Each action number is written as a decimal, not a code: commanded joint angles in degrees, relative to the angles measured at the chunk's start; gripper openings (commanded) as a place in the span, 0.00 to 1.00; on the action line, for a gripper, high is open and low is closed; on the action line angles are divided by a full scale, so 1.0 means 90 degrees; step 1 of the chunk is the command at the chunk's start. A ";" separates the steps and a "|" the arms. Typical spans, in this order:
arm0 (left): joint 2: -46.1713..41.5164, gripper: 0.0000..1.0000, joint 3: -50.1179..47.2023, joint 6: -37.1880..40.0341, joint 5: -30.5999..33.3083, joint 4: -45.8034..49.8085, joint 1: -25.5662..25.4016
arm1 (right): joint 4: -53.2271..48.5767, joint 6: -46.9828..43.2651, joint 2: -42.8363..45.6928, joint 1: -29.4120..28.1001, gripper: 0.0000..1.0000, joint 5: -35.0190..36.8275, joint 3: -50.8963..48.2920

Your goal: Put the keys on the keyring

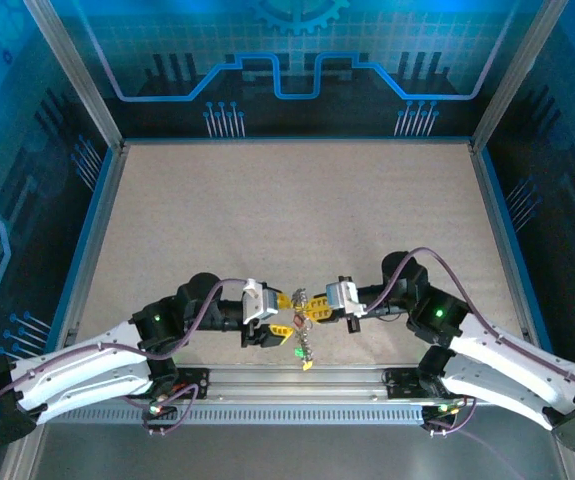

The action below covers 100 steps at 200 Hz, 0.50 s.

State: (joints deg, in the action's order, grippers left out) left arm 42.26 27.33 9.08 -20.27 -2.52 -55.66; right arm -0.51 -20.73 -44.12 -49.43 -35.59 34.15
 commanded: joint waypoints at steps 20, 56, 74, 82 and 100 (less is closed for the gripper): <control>-0.0002 0.55 -0.0097 -0.0121 -0.0047 -0.0418 0.0022 | 0.0177 -0.0035 -0.0116 0.0063 0.00 -0.0270 0.0454; 0.0154 0.54 -0.0096 -0.0041 -0.0087 -0.0631 0.0022 | 0.0253 0.0006 -0.0276 0.0053 0.00 -0.0329 0.0543; 0.0267 0.51 -0.0096 -0.0002 -0.0084 -0.0769 0.0022 | 0.0262 0.0009 -0.0341 0.0050 0.00 -0.0349 0.0576; 0.0325 0.46 -0.0084 0.0021 -0.0098 -0.0828 0.0022 | 0.0272 0.0018 -0.0369 0.0044 0.00 -0.0351 0.0584; 0.0410 0.33 -0.0067 0.0072 -0.0190 -0.0896 0.0021 | 0.0244 0.0020 -0.0400 0.0043 0.00 -0.0383 0.0624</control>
State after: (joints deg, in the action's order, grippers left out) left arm 45.23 27.03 8.88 -20.45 -7.25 -55.66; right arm -0.51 -20.84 -47.77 -49.43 -36.97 36.99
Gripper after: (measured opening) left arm 0.401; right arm 0.046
